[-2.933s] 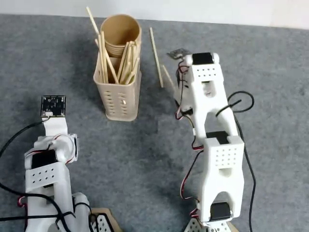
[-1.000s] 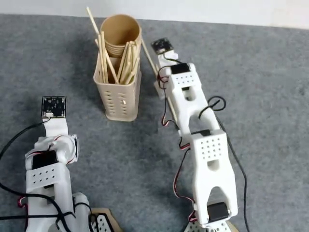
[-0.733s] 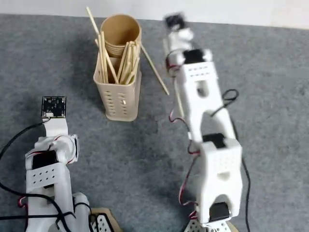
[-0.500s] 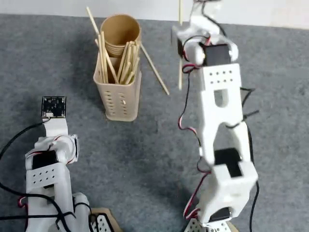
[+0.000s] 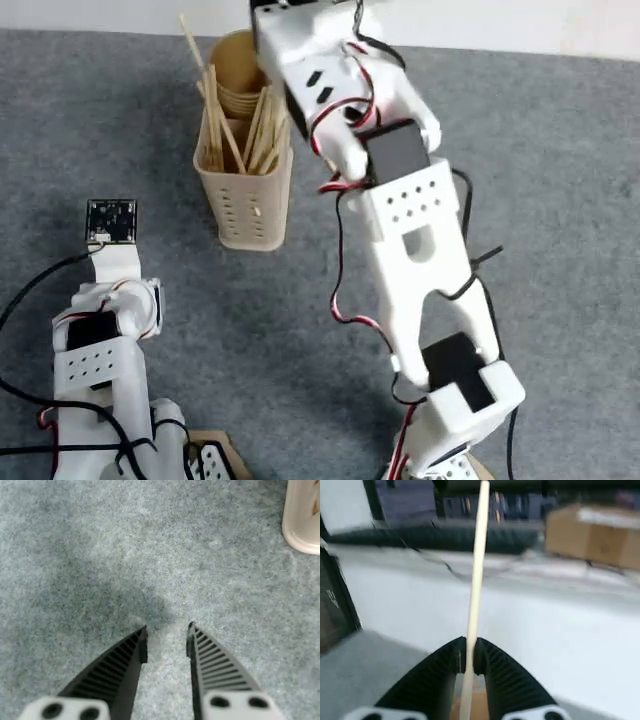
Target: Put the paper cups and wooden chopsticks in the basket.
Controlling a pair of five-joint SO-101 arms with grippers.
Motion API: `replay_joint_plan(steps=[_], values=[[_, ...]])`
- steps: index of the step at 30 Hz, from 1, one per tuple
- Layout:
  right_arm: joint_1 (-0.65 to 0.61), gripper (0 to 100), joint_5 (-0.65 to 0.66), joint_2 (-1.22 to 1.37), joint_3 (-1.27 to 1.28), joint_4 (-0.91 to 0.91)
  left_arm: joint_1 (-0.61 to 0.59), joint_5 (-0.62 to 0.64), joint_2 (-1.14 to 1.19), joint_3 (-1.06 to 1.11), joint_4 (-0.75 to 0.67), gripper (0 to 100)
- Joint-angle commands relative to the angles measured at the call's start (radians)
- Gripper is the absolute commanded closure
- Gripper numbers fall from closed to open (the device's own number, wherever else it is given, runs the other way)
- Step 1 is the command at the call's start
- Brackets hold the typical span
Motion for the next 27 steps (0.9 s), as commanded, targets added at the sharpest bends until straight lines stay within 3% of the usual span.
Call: replay_joint_plan(steps=[1,14,18,20,23,27], values=[[-0.036,99.2,-0.005,-0.022,0.028,-0.107,-0.004,0.008,-0.015,-0.002,-0.017,86],[-0.114,98.8,0.003,-0.03,0.384,-0.366,-0.004,0.008,-0.015,-0.002,-0.017,86],[-0.114,87.6,-0.005,-0.088,0.397,-0.364,-0.004,0.008,-0.015,-0.002,-0.017,86],[-0.114,80.7,-0.018,-0.108,0.397,-0.331,-0.004,0.008,-0.015,-0.002,-0.017,86],[-0.114,79.7,-0.063,-0.13,0.387,-0.252,-0.004,0.008,-0.015,-0.002,-0.017,86],[-0.11,79.7,-0.003,-0.196,0.387,-0.045,-0.004,0.008,-0.015,-0.002,-0.017,86]])
